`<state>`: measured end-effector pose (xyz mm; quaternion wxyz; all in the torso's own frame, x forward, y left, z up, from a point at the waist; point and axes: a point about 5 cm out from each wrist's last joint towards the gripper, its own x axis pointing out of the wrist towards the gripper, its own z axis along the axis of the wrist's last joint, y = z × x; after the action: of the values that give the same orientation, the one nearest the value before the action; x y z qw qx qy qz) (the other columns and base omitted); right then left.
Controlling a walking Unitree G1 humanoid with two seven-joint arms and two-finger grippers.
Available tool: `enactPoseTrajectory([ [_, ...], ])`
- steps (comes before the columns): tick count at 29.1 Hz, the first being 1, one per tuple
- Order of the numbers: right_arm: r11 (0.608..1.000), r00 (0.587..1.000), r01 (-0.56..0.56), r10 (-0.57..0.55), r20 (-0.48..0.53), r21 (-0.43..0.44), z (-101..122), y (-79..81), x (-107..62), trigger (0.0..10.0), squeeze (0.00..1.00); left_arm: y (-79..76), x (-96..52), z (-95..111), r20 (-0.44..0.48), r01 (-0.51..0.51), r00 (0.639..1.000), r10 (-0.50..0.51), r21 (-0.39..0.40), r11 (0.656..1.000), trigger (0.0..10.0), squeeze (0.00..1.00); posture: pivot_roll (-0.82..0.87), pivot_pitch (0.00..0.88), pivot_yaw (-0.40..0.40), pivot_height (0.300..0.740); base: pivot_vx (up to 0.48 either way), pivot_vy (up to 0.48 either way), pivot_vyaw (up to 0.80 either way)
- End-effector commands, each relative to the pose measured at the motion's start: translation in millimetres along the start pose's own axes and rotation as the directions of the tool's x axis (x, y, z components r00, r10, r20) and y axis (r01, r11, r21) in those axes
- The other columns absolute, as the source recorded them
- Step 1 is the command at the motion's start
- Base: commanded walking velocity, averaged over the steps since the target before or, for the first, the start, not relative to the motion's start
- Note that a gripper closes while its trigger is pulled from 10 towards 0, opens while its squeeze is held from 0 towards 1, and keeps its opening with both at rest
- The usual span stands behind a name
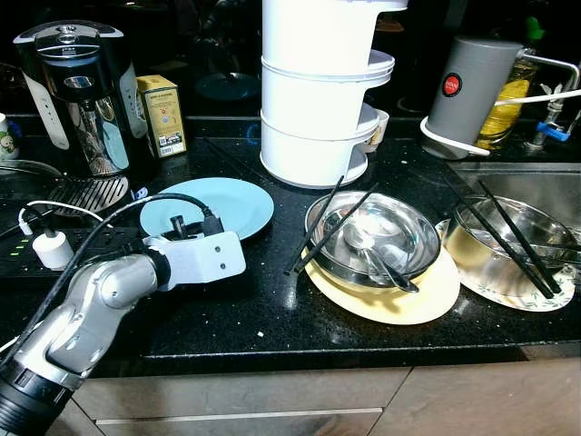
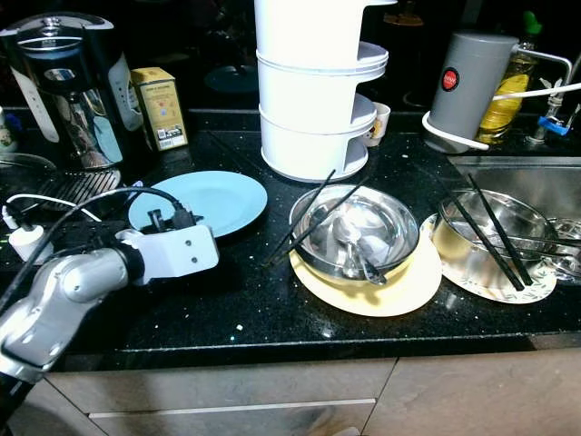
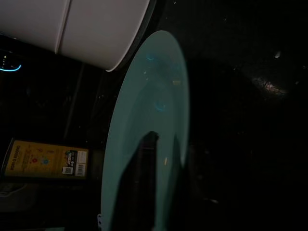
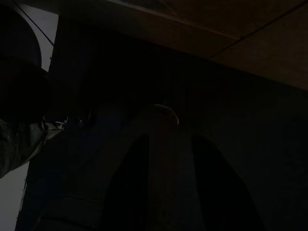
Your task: Kitchen organization
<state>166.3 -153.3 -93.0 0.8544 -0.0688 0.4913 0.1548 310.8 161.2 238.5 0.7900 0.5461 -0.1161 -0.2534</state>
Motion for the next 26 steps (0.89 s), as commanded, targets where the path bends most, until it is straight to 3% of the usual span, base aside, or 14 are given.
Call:
enactPoseTrajectory([
  [1,1.000,0.999,-0.002,0.003,-0.043,0.022,-13.3,2.6,-1.5,10.0,0.00,-2.1,-1.2,-3.5,-0.010,-0.004,1.000,0.004,0.000,1.000,0.0,0.00,0.01,0.082,-0.027,0.740,0.000,0.000,0.00],
  [14,1.000,0.999,-0.002,0.003,-0.047,0.022,-14.4,2.7,-1.6,10.0,0.00,-2.6,-1.4,-2.6,0.006,-0.031,1.000,0.031,0.003,1.000,0.0,0.00,0.01,0.083,-0.026,0.740,0.000,0.000,0.00],
  [20,1.000,0.999,-0.001,0.002,-0.045,0.023,-13.9,2.4,-1.6,10.0,0.00,24.0,-3.0,8.5,0.073,-0.191,0.978,0.196,-0.070,0.979,0.0,0.00,0.01,0.085,-0.027,0.740,0.000,0.000,0.00],
  [21,1.000,0.999,-0.001,0.002,-0.044,0.024,-13.5,2.2,-1.5,10.0,0.00,38.4,-5.3,14.1,0.104,-0.268,0.954,0.280,-0.118,0.956,0.0,0.00,0.01,0.085,-0.027,0.740,0.000,0.000,0.00],
  [26,1.000,0.999,-0.001,0.002,-0.041,0.027,-12.9,2.0,-1.5,10.0,0.00,55.4,-9.8,22.4,0.147,-0.352,0.909,0.390,-0.230,0.907,0.0,0.00,0.01,0.085,-0.028,0.740,0.000,0.000,0.00],
])
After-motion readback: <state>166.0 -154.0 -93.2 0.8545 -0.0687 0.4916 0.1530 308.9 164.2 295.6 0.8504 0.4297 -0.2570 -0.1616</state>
